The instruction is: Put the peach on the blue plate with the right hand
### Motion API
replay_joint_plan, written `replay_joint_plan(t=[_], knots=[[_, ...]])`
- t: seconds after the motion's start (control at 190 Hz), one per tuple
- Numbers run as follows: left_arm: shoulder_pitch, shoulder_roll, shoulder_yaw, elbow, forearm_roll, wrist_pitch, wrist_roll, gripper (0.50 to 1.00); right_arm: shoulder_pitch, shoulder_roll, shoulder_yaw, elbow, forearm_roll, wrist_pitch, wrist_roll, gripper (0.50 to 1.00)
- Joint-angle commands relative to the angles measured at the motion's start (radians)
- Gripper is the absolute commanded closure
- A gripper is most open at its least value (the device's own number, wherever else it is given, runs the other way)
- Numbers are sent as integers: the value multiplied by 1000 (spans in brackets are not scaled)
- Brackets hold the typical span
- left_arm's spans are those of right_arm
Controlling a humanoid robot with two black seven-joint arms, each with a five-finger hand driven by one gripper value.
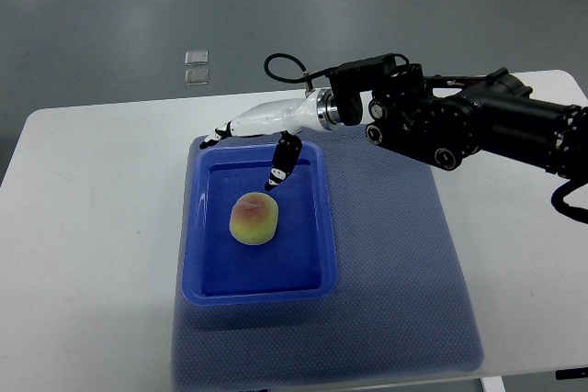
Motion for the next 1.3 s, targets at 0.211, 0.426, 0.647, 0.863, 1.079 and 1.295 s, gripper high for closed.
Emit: replay_joint_plan(t=[0.211,0.426,0.647,0.863,1.079,1.295], knots=[[0,0,0,0,0,0,0,500,-77,-143,176,-75,335,-23,-96,574],[-2,0,0,-1,0,0,0,500,-276,-154,493,-144,600,-181,-235,574],[-2,0,-2,-5,1,0,0,500,-396,-143,659,-144,820,-306,-270,574],[-2,0,-3,-6,0,0,-1,500,-460,-132,658,-141,1021,-349,-270,572],[0,0,-3,-5,0,0,0,500,-477,-126,661,-141,1073,-351,-257,572],[0,0,-5,-8,0,0,0,500,-477,-125,661,-141,1073,-342,-257,570]])
